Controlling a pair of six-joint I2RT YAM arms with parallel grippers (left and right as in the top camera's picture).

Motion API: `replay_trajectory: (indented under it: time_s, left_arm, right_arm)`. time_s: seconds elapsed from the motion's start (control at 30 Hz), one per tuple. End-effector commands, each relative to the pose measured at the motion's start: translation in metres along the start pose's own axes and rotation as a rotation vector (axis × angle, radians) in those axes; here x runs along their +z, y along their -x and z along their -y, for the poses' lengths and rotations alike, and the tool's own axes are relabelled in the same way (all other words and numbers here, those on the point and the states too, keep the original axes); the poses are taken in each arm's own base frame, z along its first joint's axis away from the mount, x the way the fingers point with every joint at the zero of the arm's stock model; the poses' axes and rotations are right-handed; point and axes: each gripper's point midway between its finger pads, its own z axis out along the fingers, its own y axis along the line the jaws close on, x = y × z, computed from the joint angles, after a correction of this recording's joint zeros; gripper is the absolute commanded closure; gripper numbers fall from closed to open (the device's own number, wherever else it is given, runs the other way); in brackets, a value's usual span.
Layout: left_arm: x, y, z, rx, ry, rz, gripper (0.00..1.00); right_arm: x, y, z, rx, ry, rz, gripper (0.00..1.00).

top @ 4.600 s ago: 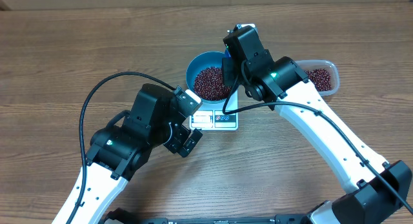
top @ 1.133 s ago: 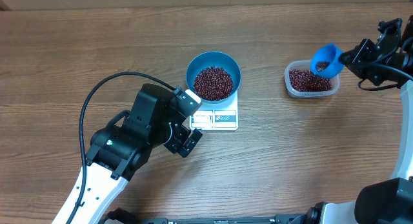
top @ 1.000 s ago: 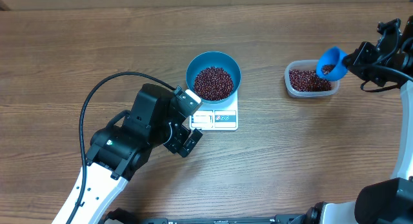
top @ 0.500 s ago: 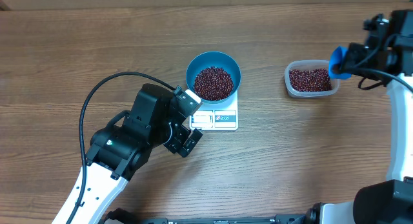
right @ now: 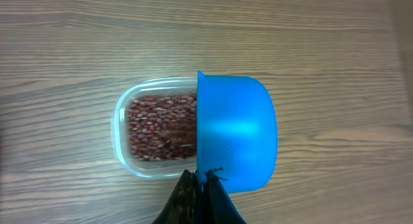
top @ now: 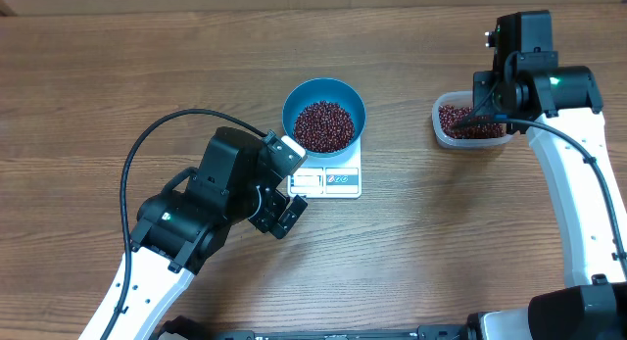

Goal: Scoop item into bowl and weigh 150g on scale
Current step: 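Lower the blue scoop into the tub and open the right gripper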

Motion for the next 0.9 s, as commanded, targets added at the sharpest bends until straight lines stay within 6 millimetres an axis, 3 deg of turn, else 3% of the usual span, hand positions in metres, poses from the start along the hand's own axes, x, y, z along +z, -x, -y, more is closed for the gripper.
replay_trajectory:
  time_s: [0.0, 0.3, 0.7, 0.87]
  left_arm:
    - [-0.003, 0.006, 0.000, 0.008, -0.008, 0.015, 0.00]
    - [-0.003, 0.006, 0.000, 0.008, -0.008, 0.015, 0.00]
    - [-0.003, 0.006, 0.000, 0.008, -0.008, 0.015, 0.01]
    - [-0.003, 0.006, 0.000, 0.008, -0.008, 0.015, 0.01]
  right_arm:
    - [-0.016, 0.010, 0.018, 0.018, -0.079, 0.050, 0.96]
    - [-0.016, 0.013, 0.020, 0.074, -0.091, 0.062, 0.96]
    - [-0.012, 0.009, -0.006, 0.856, 0.093, 0.009, 0.96]
    - [-0.002, -0.003, -0.009, 1.059, 0.075, -0.036, 0.96]
